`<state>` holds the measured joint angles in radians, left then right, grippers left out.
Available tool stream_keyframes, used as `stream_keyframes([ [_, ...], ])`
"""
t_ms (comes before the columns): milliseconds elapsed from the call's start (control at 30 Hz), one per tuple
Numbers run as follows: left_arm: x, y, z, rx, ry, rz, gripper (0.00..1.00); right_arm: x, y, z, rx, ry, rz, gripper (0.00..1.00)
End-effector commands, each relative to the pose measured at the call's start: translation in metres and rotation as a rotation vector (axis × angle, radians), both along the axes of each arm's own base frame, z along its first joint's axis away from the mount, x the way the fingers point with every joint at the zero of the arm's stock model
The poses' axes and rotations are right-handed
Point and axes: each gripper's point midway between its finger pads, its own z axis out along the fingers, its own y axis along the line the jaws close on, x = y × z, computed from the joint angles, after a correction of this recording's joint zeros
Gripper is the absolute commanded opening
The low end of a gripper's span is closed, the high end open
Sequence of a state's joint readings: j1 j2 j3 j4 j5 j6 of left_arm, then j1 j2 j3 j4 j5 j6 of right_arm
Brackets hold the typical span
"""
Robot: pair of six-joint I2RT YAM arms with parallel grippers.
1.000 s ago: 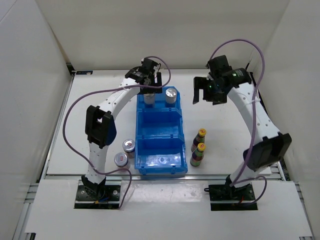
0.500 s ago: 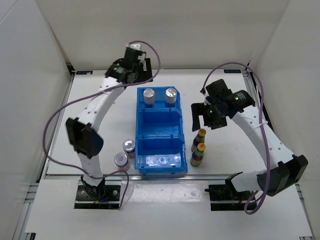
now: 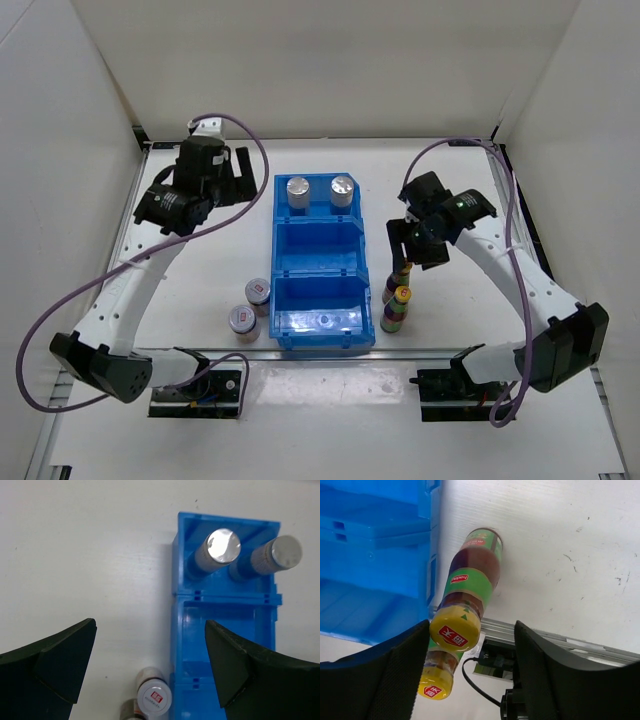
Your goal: Organize the condiment bottles
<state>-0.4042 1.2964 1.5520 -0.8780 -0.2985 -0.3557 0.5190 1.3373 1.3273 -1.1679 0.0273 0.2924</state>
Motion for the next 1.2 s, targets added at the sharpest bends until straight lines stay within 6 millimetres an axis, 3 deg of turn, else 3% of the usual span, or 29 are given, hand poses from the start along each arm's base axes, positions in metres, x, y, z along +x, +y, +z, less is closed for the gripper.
stream_keyframes([
  [0, -0.012, 0.007, -0.012, -0.001, 0.036, -0.01, 1.0, 0.01, 0.0, -0.001, -0.024, -0.042, 0.006, 0.7],
  [167, -0.02, 0.015, -0.017, 0.034, 0.063, -0.016, 1.0, 0.017, 0.004, -0.005, -0.041, -0.061, 0.016, 0.7],
  [267, -0.022, 0.016, -0.01, 0.035, 0.044, -0.021, 1.0, 0.019, 0.008, -0.01, -0.05, -0.053, 0.035, 0.65],
  [467, -0.024, 0.021, -0.013, 0.047, 0.052, -0.018, 1.0, 0.023, 0.01, -0.017, -0.062, -0.039, 0.045, 0.43],
  [567, -0.026, 0.023, -0.01, 0.048, 0.041, -0.01, 1.0, 0.023, 0.008, -0.014, -0.067, -0.041, 0.033, 0.26],
  [633, -0.028, 0.026, -0.01, 0.061, 0.037, -0.006, 1.0, 0.024, 0.008, -0.009, -0.076, -0.054, 0.027, 0.14],
  [767, -0.032, 0.029, -0.008, 0.063, 0.027, 0.002, 1.0, 0.028, 0.009, 0.018, -0.098, -0.113, 0.026, 0.0],
  [800, -0.032, 0.029, -0.008, 0.063, 0.027, 0.002, 1.0, 0.029, 0.005, 0.025, -0.113, -0.129, 0.018, 0.0],
  [833, -0.032, 0.029, -0.008, 0.063, 0.027, 0.002, 1.0, 0.035, 0.012, 0.044, -0.079, -0.174, 0.014, 0.0],
  [933, -0.034, 0.031, -0.008, 0.067, 0.025, 0.009, 1.0, 0.046, 0.025, 0.07, -0.053, -0.228, 0.024, 0.0],
  [1033, -0.036, 0.032, -0.009, 0.067, 0.025, 0.009, 1.0, 0.056, 0.043, 0.087, -0.044, -0.277, 0.06, 0.0],
  [1167, -0.036, 0.033, -0.009, 0.075, 0.025, 0.005, 1.0, 0.068, 0.063, 0.088, -0.065, -0.287, 0.098, 0.0],
])
